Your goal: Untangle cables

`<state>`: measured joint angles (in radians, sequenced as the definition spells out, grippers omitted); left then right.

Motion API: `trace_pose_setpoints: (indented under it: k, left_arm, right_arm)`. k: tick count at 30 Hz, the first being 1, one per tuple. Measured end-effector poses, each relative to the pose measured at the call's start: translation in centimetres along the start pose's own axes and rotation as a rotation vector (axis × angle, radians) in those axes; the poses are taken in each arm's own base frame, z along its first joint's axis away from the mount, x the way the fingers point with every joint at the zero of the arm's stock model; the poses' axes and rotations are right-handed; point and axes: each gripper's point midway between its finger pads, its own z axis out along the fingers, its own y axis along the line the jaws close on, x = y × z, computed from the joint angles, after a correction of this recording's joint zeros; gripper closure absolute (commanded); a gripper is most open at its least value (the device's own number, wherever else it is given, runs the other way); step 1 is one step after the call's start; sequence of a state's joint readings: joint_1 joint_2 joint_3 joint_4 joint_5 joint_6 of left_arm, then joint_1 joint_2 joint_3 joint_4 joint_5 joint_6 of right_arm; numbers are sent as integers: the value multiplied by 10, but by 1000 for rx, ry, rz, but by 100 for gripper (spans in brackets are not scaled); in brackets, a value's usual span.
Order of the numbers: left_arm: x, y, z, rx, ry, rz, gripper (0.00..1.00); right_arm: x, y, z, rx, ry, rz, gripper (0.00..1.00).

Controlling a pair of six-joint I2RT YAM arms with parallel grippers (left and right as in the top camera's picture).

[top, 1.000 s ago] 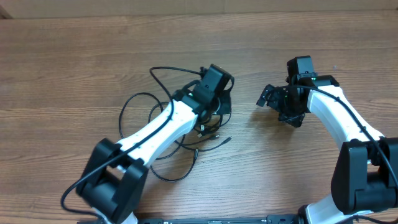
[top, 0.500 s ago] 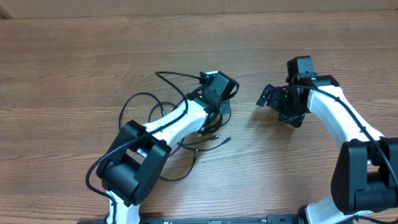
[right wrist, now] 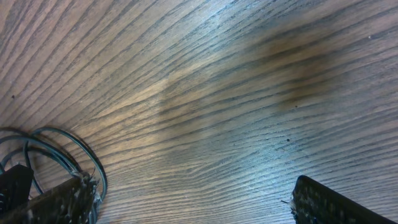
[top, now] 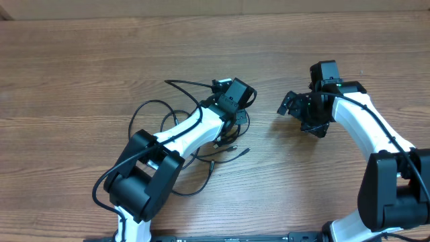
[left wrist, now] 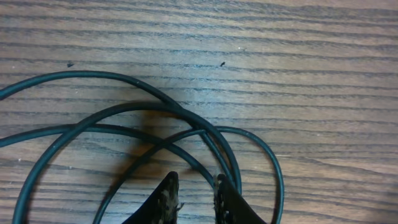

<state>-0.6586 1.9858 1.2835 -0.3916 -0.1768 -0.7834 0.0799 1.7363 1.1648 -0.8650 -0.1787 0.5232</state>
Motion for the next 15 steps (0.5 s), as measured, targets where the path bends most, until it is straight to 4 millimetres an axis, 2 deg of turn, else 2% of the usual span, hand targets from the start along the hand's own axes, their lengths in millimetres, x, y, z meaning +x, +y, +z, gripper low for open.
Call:
trace_pose_setpoints:
  k: [5,15]
  left_arm:
    - [-3,-6,0,24,-12,-7,79]
    - [5,-11,-1,39,13,5,80]
  right_arm:
    - [0,0,0,0,-1,1,0]
    - [0,0,0,0,0,1,0]
